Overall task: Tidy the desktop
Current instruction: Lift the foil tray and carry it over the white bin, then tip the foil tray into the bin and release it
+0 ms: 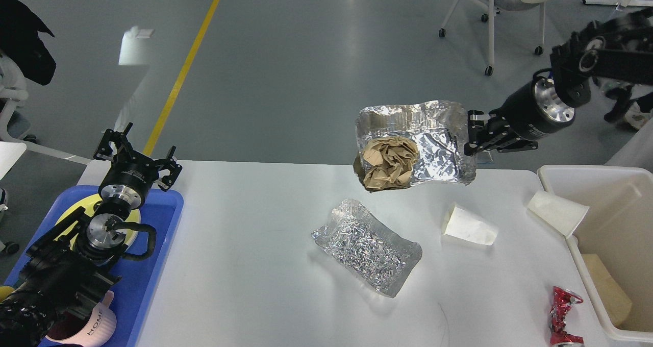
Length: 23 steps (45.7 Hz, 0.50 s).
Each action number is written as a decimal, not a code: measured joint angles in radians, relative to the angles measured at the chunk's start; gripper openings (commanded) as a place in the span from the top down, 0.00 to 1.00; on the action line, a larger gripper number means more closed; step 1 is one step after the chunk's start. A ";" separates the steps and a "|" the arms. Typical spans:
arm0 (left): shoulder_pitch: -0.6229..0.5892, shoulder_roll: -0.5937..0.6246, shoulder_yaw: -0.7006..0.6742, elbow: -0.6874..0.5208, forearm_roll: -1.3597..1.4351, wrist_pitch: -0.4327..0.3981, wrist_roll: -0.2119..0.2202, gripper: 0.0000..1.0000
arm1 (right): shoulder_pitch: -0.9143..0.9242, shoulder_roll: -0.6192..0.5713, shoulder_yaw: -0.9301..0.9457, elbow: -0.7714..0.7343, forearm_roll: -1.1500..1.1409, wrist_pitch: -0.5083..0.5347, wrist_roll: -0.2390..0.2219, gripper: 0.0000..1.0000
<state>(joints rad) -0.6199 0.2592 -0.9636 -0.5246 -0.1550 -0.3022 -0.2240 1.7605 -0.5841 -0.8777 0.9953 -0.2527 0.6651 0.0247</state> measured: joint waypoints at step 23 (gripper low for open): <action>0.000 0.000 -0.001 0.000 0.000 0.000 0.000 0.02 | -0.385 -0.261 0.046 -0.346 0.051 -0.148 0.010 1.00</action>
<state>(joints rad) -0.6202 0.2592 -0.9642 -0.5246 -0.1550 -0.3022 -0.2239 1.3753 -0.8450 -0.8319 0.6488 -0.2021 0.5176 0.0343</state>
